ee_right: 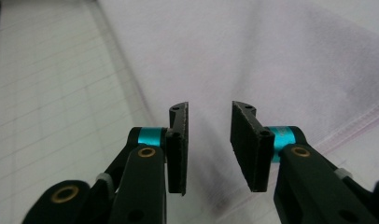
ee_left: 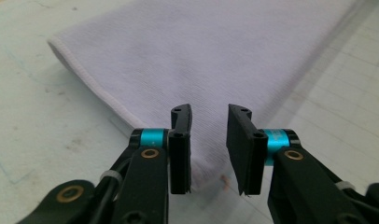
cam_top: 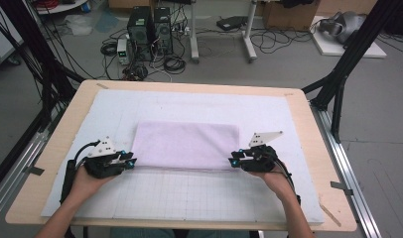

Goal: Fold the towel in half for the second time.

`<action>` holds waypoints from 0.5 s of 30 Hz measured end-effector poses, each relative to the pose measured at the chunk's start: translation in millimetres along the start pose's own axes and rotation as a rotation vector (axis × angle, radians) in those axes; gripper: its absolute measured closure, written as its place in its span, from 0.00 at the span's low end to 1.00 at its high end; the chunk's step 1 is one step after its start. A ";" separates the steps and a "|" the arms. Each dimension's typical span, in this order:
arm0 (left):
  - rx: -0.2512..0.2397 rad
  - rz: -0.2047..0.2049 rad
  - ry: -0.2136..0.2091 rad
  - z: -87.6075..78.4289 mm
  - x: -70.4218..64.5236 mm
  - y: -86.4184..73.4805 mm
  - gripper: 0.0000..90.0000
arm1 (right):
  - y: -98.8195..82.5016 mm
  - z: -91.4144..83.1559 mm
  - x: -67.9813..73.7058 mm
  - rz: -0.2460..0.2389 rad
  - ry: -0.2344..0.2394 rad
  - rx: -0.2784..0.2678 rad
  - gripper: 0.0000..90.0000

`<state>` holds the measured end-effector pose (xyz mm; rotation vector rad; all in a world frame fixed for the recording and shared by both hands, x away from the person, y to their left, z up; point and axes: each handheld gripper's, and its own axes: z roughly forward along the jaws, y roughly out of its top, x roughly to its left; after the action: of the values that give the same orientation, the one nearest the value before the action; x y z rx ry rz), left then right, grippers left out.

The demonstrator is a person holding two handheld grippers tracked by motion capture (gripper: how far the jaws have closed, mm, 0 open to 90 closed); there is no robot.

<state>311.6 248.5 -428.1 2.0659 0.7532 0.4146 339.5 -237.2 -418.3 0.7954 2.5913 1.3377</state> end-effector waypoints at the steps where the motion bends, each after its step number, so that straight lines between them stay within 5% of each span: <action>1: 0.017 -0.005 0.004 2.8 1.1 -1.1 0.81 | 0.5 3.1 -0.7 0.003 -0.004 0.009 0.73; 4: 0.068 -0.011 0.010 10.6 1.8 -7.2 0.83 | -2.1 13.9 -1.8 0.001 -0.024 0.058 0.72; 8: 0.053 -0.030 0.002 8.1 2.3 -11.6 0.82 | -10.7 20.1 -2.4 0.008 -0.027 0.094 0.72; 15: 0.022 -0.051 0.018 7.6 2.3 -7.9 0.68 | -2.7 15.3 -1.2 -0.005 -0.077 0.064 0.60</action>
<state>314.6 248.6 -438.8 2.0616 0.8229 0.3985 344.6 -228.0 -429.8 0.8326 2.5858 1.2040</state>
